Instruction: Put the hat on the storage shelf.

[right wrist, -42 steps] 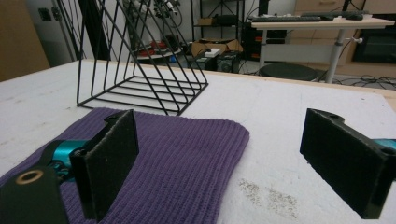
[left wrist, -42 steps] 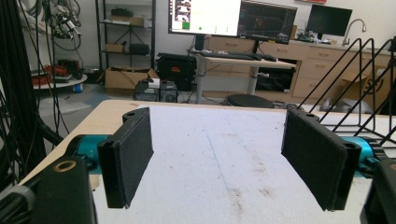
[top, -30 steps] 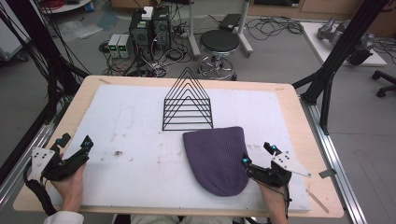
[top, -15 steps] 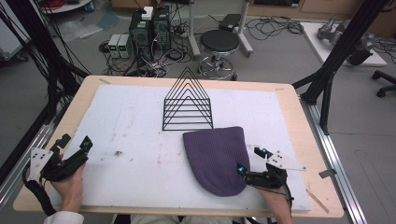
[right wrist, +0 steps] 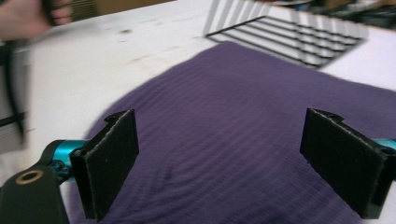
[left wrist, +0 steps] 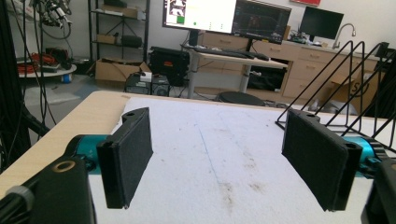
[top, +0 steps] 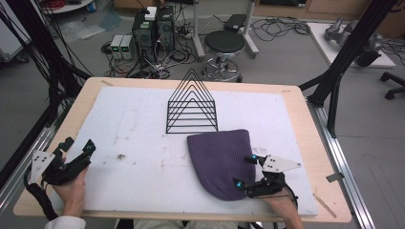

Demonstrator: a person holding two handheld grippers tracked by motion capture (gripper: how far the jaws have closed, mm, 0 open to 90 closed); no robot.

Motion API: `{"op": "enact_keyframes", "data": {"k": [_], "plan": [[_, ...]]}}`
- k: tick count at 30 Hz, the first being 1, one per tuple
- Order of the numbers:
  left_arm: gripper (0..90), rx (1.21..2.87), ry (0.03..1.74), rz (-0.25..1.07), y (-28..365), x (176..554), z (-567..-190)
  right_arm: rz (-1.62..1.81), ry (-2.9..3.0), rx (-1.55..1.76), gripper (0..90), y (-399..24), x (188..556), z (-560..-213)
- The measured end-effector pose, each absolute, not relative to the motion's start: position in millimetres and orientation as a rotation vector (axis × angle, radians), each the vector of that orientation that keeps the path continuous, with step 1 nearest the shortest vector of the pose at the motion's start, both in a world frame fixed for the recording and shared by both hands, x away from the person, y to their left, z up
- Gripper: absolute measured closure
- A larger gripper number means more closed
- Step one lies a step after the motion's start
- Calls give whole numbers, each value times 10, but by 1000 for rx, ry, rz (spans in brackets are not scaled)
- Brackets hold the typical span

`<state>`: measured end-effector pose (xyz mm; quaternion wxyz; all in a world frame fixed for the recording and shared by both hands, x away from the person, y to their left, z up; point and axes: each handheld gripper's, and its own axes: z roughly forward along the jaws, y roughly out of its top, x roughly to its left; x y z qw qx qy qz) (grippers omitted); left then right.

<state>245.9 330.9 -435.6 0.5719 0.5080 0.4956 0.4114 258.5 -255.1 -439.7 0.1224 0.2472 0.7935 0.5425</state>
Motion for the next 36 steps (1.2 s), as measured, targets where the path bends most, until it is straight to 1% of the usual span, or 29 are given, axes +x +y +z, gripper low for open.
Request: {"op": "enact_keyframes", "data": {"k": [10, 18, 28, 36], "plan": [[244, 1190, 1160, 938, 3317, 2467, -4366, 1591, 2513, 601, 109, -2470, 2658, -4408], [237, 1163, 1181, 923, 3349, 2469, -4376, 1538, 2601, 392, 109, -2445, 2653, -4369], [237, 1166, 1176, 921, 3343, 2471, -4376, 1421, 2705, 190, 109, -2453, 2587, -4356], [237, 1164, 1168, 916, 3337, 2474, -4375, 1240, 2782, 53, 109, -2438, 2559, -4406]]}}
